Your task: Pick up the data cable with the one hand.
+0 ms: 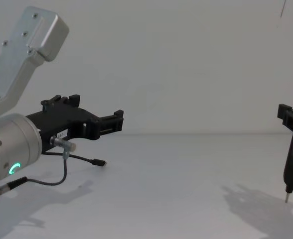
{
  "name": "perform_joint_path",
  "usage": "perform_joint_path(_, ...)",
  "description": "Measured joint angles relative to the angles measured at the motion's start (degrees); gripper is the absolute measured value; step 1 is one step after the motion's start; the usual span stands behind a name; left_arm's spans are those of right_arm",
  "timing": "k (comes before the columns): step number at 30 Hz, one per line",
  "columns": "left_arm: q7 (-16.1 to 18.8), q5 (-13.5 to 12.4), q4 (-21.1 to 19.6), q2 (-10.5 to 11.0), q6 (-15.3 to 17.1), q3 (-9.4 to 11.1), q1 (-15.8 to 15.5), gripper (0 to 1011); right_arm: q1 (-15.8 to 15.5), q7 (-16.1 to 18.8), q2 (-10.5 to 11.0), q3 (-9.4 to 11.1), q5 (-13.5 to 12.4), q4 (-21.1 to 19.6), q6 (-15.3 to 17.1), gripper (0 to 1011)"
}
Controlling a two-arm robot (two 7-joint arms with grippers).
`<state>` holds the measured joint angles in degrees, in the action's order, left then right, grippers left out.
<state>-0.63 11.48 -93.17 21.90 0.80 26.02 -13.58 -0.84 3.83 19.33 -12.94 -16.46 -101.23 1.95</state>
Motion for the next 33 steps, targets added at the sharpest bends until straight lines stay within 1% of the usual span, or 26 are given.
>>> perform_joint_path(19, -0.41, -0.02, 0.08, 0.11, -0.09, -0.07, -0.21, 1001, 0.0, 0.0, 0.0, 0.0, 0.0, 0.0, 0.0, 251)
perform_joint_path(23, -1.77, -0.02, 0.29, 0.74, -0.13, -0.12, -0.83, 1001, 0.0, 0.0, 0.0, 0.0, 0.0, 0.0, 0.0, 251)
perform_joint_path(26, -3.88, 0.06, 0.48, 1.88, 0.12, -0.15, -1.78, 1001, 0.0, 0.0, 0.0, 0.0, 0.0, 0.0, 0.0, 251)
perform_joint_path(27, -3.88, 0.06, 0.48, 1.88, 0.12, -0.15, -1.78, 1001, 0.0, 0.0, 0.0, 0.0, 0.0, 0.0, 0.0, 251)
perform_joint_path(33, -8.34, 0.52, 0.91, 4.54, 1.56, -0.25, -3.52, 1001, 0.0, 0.0, 0.0, 0.0, 0.0, 0.0, 0.0, 251)
